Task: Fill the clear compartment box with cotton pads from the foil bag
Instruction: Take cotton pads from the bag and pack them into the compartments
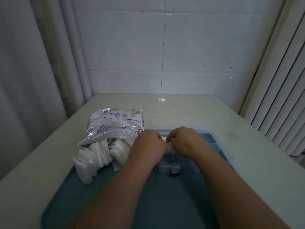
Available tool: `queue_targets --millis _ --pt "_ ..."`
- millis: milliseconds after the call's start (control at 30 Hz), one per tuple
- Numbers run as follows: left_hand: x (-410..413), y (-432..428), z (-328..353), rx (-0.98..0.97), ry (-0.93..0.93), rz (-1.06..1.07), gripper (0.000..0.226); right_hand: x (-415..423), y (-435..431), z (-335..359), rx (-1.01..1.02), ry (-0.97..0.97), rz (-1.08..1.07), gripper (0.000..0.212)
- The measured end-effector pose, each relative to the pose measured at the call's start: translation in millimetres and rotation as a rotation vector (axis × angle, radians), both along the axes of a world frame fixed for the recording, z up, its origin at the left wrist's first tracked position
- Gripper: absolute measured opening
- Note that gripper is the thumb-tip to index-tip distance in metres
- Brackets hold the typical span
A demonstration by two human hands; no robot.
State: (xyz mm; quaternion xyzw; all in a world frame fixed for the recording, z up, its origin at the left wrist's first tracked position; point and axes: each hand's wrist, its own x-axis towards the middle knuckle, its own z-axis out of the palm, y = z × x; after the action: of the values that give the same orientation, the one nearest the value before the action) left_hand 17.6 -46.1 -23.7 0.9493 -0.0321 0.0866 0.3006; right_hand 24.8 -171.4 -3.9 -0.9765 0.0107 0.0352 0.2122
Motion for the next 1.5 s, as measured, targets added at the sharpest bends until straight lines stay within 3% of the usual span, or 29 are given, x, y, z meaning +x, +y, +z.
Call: queue_targets --millis 167,600,833,1000,1100,1267,1500 --pt "-0.4 -2.1 0.0 0.047 0.077 -0.018 0.016 -1.5 -1.9 -0.9 0.000 0.032 0.014 0.032" --pt "-5.8 -1.5 0.3 0.108 0.006 -0.052 0.032 -8.4 -1.3 3.7 -0.003 0.003 0.022 0.033" --pt "-17.9 20.9 27.0 0.067 -0.157 -0.112 0.041 -13.8 -8.6 10.9 0.069 -0.187 0.006 0.035" --pt "-21.8 58.6 52.2 0.149 -0.050 -0.245 0.043 -18.0 -5.4 11.0 0.134 -0.197 0.066 0.037" --pt "-23.1 81.2 59.6 0.265 0.064 -0.261 0.051 -19.1 -4.3 10.6 0.143 -0.184 0.085 0.038" --pt "-27.5 91.9 55.4 0.682 0.146 -0.247 0.048 -18.2 -3.6 8.3 0.168 -0.176 0.092 0.037" --pt "-24.7 82.7 41.5 0.859 0.099 -0.128 0.047 -18.7 -2.1 6.7 0.184 -0.172 0.092 0.036"
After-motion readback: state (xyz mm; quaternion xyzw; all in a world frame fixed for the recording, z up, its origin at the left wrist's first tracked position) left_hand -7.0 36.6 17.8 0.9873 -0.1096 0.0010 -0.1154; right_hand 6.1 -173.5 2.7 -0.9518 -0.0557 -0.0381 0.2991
